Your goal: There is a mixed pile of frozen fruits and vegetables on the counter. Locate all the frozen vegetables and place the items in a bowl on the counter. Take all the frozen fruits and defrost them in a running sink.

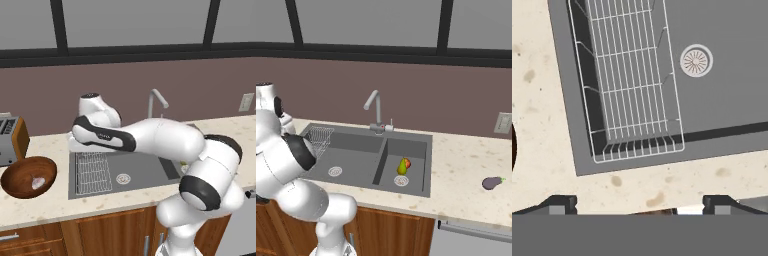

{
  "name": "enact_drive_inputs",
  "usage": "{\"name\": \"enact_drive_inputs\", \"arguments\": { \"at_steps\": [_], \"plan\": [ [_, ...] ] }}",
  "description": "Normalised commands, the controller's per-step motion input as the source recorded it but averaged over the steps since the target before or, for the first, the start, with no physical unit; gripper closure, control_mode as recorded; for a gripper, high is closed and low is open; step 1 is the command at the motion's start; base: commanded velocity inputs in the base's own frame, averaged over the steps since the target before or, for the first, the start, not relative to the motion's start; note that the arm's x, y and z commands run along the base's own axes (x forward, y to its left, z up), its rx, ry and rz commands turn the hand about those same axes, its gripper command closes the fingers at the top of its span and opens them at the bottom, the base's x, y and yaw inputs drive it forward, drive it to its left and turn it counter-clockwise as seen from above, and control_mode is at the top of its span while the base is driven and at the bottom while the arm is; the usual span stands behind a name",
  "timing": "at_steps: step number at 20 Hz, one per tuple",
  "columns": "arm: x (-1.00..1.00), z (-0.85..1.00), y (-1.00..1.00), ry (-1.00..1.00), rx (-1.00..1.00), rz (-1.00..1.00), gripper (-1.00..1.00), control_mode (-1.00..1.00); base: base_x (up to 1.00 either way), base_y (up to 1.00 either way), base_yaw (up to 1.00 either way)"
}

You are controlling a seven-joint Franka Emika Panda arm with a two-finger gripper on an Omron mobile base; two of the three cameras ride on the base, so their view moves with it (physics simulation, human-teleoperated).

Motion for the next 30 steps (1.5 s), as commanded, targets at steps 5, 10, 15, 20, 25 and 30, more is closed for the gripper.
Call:
{"name": "enact_drive_inputs", "arguments": {
  "at_steps": [5,10,15,20,25,30],
  "plan": [
    [0.08,0.00,-0.41,0.07,-0.05,-0.07,-1.00,-1.00,0.00,0.00,0.00],
    [0.04,0.07,-0.41,0.02,-0.11,0.02,-1.00,-1.00,0.00,0.00,0.00],
    [0.14,-0.09,-0.53,0.02,-0.02,0.01,-1.00,-1.00,0.00,0.00,0.00],
    [0.09,-0.18,-0.54,0.06,-0.01,-0.05,-1.00,-1.00,0.00,0.00,0.00],
    [0.02,-0.10,-0.56,0.03,0.00,-0.04,-1.00,-1.00,0.00,0.00,0.00],
    [0.00,0.01,-0.54,0.01,0.00,-0.05,-1.00,-1.00,0.00,0.00,0.00]
  ]
}}
